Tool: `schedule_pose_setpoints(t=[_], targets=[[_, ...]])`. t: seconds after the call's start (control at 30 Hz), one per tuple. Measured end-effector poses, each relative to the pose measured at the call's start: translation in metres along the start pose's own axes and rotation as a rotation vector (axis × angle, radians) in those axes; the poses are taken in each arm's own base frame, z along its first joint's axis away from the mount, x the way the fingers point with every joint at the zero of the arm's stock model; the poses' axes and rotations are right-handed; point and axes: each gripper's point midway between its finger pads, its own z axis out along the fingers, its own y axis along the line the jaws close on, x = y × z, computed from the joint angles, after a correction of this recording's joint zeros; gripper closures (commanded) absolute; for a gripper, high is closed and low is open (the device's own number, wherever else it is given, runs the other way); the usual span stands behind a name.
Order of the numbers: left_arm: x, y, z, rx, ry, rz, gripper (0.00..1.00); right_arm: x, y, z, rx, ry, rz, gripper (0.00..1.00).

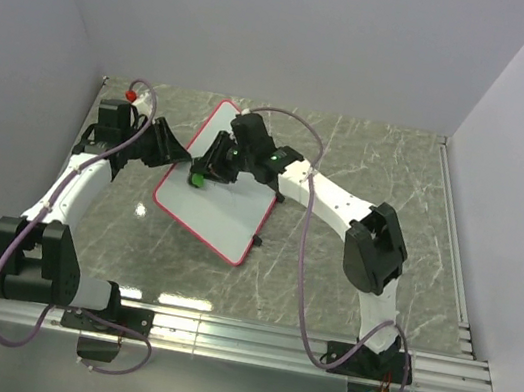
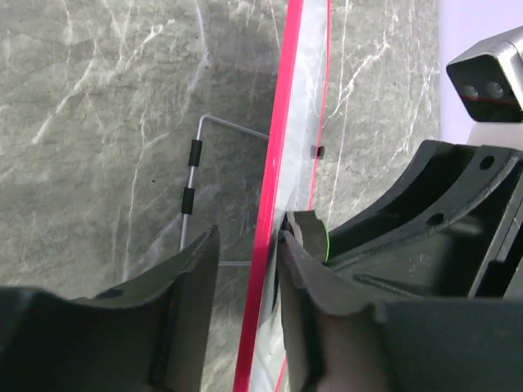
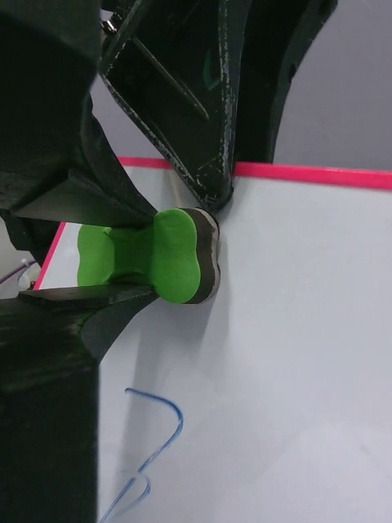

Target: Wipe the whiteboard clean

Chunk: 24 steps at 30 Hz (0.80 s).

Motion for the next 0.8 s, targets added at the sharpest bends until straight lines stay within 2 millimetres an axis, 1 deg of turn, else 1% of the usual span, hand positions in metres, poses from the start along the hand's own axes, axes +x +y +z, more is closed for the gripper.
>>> schedule_pose_setpoints(t=[0.1,0.13,0.17,0.23,0.27,0.3,0.33,0.4,0.47,0.53,0.6,0.7,0.8], targets=[[0.002,0.001,0.000,-0.001,0.004,-0.001,0.68,-0.001,-0.006,0.002,0.017,-0.005,0.007,1.00],[0.002,0.000,0.000,0.002,0.005,0.001,0.74,-0.003,-0.010,0.002,0.020,-0.017,0.008,1.00],[0.002,0.000,0.000,0.002,0.006,0.002,0.77,-0.001,-0.017,0.002,0.034,-0.018,0.013,1.00],[0.002,0.001,0.000,-0.001,0.006,0.013,0.90,0.003,-0.031,0.001,0.064,-0.019,0.025,1.00],[0.003,0.001,0.000,0.005,0.011,0.016,0.94,0.006,-0.040,-0.002,0.084,-0.020,0.033,1.00],[0.004,-0.002,0.000,0.020,0.015,0.019,0.94,0.005,-0.048,-0.005,0.105,-0.027,0.039,1.00],[0.003,-0.005,-0.001,0.033,0.014,0.023,0.99,0.004,-0.056,-0.008,0.124,-0.035,0.043,1.00],[0.003,-0.008,-0.002,0.043,0.014,0.030,1.00,0.004,-0.076,-0.012,0.183,-0.055,0.045,1.00],[0.004,-0.008,-0.002,0.042,0.017,0.028,1.00,0.008,-0.096,-0.016,0.235,-0.064,0.045,1.00],[0.004,-0.008,-0.002,0.041,0.019,0.027,1.00,0.015,-0.112,-0.021,0.260,-0.069,0.047,1.00],[0.004,-0.008,-0.002,0.041,0.018,0.030,1.00,0.027,-0.131,-0.027,0.295,-0.060,0.051,1.00],[0.004,-0.008,-0.002,0.041,0.018,0.032,1.00,0.038,-0.150,-0.033,0.330,-0.040,0.063,1.00],[0.003,-0.009,-0.002,0.040,0.017,0.042,1.00,0.038,-0.151,-0.034,0.335,-0.033,0.062,1.00]])
